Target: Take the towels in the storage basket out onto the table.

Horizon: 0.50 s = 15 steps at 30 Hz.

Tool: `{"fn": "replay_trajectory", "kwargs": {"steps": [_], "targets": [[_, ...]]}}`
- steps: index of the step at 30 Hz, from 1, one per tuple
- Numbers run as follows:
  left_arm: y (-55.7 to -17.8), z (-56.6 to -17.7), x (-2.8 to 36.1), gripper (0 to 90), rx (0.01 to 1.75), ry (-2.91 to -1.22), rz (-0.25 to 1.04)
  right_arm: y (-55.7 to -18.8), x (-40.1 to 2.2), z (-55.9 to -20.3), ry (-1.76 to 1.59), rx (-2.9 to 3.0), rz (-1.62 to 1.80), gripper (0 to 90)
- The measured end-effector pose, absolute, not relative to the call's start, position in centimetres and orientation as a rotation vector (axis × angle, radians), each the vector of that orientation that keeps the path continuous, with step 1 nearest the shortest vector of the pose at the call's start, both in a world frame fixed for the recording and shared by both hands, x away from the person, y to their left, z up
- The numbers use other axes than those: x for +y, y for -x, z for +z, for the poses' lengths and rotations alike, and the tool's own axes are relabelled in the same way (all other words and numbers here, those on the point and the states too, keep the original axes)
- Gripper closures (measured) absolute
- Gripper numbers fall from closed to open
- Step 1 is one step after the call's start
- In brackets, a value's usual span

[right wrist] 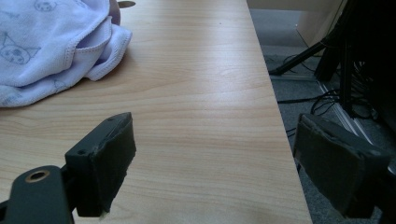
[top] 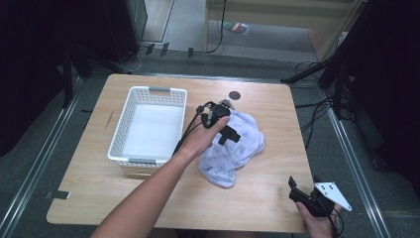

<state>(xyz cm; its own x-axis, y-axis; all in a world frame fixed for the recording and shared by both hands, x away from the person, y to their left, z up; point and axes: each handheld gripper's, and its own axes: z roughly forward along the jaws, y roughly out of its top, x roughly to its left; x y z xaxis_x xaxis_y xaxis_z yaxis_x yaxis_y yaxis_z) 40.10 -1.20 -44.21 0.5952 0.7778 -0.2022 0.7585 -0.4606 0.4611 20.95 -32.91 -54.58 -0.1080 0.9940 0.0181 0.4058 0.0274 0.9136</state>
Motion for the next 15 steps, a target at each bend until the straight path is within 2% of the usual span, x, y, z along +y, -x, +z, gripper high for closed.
{"fn": "replay_trajectory", "kwargs": {"steps": [15], "targets": [[-39.2, -41.4, 3.9, 0.0, 1.259, -2.256, 0.18, -21.0, -32.9, -54.6, -1.463, 1.607, 1.05, 13.6]]}}
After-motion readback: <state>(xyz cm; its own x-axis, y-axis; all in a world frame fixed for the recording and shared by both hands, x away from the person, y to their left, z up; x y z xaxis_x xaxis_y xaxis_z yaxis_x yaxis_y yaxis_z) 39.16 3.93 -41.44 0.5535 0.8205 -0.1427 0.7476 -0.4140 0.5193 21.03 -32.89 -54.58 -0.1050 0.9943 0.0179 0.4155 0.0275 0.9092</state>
